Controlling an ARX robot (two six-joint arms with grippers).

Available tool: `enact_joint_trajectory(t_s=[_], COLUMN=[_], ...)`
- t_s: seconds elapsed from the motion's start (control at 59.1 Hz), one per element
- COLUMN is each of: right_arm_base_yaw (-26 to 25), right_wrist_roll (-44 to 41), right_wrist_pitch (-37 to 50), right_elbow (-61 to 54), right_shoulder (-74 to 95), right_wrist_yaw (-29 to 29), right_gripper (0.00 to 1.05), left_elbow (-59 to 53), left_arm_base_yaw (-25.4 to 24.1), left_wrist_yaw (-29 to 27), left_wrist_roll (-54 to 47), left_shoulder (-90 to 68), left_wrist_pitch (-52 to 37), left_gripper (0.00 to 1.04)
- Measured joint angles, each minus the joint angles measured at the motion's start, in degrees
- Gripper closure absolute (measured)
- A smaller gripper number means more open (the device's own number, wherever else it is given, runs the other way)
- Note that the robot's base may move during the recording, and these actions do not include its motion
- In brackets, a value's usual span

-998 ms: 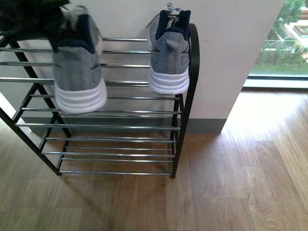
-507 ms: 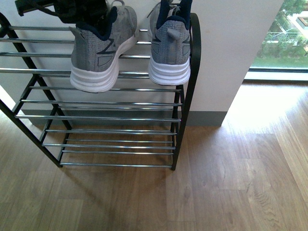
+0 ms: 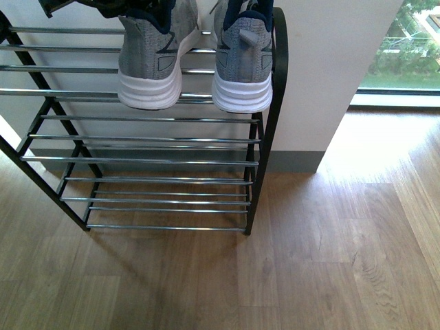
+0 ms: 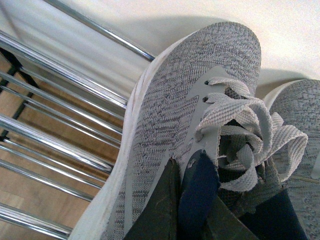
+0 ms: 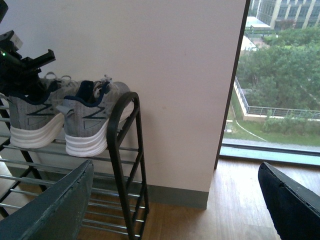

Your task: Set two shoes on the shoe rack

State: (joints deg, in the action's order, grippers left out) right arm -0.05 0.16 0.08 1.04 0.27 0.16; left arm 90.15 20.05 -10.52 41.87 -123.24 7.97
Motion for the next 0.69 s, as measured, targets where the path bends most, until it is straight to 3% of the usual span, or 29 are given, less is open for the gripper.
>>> enact_joint_trajectory(t_s=[0.693], right_arm_base_yaw=[0.0], right_wrist_roll=[0.0], right_wrist_pitch=[0.0], right_elbow=[0.0], right_shoulder=[0.0], right_wrist_yaw=[0.0], right_gripper=[0.09], left_elbow=[0.5], left_arm_base_yaw=[4.48], left_wrist_yaw=[2.54], left_wrist_roll=[3.85], left_shoulder=[0.44], left_wrist_pitch=[0.68], left_gripper=[1.03])
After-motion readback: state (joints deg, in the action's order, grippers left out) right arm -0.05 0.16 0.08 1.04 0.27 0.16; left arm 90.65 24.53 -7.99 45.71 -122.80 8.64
